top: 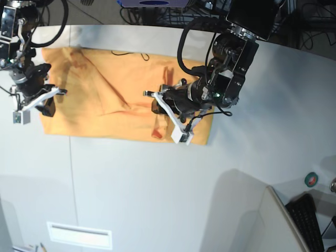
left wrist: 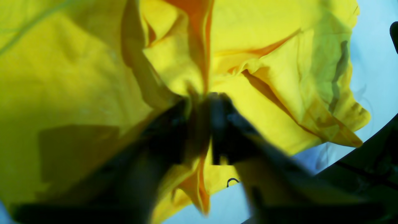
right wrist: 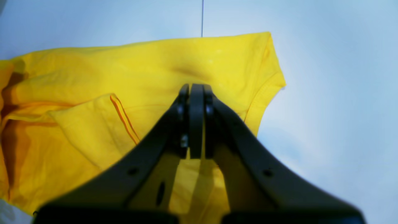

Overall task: Layout the t-shirt on the table in an organized manner, then fold the t-shirt properly
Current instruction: 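Carry the strip end with the left gripper toward the right gripper, folding it over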

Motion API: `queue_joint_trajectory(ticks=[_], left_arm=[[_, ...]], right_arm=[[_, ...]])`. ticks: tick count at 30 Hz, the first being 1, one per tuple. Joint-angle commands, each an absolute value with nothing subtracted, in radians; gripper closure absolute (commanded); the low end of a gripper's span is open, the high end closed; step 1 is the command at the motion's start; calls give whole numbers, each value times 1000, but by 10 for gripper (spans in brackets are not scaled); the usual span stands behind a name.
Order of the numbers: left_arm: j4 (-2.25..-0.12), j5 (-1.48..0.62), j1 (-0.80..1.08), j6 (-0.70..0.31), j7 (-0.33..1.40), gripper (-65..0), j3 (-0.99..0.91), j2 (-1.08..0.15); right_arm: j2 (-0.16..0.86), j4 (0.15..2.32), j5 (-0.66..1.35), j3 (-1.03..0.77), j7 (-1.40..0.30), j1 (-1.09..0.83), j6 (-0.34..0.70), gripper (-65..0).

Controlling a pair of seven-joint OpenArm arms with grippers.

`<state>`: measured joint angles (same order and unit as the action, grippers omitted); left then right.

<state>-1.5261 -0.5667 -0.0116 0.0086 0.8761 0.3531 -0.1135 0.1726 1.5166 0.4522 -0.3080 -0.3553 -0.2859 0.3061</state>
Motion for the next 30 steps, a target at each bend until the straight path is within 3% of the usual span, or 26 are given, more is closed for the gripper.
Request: queue_joint_trajectory(ticks=[1, 5, 6, 8, 11, 14, 19, 30], left_arm=[[-1540, -578, -39, 4, 863, -255, 352, -107], [-1540, -578, -45, 1, 863, -487, 352, -87], [-1537, -578, -54, -1, 863, -518, 358, -79], [-1511, -579, -71, -1, 863, -520, 415, -73], [-1498, -582, -99, 2, 863, -466, 499, -71], [-1540, -582, -93, 4, 863, -355, 476, -81], [-1607, -579, -27, 4, 863, 0, 320, -111], [-1558, -576, 54, -1, 845, 0, 105, -242]], right_arm=[[182, 1531, 464, -312, -331, -278, 311, 0], [182, 1531, 464, -309, -331, -278, 311, 0], [182, 1531, 464, -309, -331, -278, 311, 0], [182, 1531, 466, -309, -331, -278, 311, 0], [182, 1537, 466, -309, -331, -278, 311, 0], [182, 1537, 469, -315, -331, -278, 311, 0], [182, 1537, 469, -312, -331, -282, 311, 0], [177, 1592, 472, -282, -331, -285, 309, 0]])
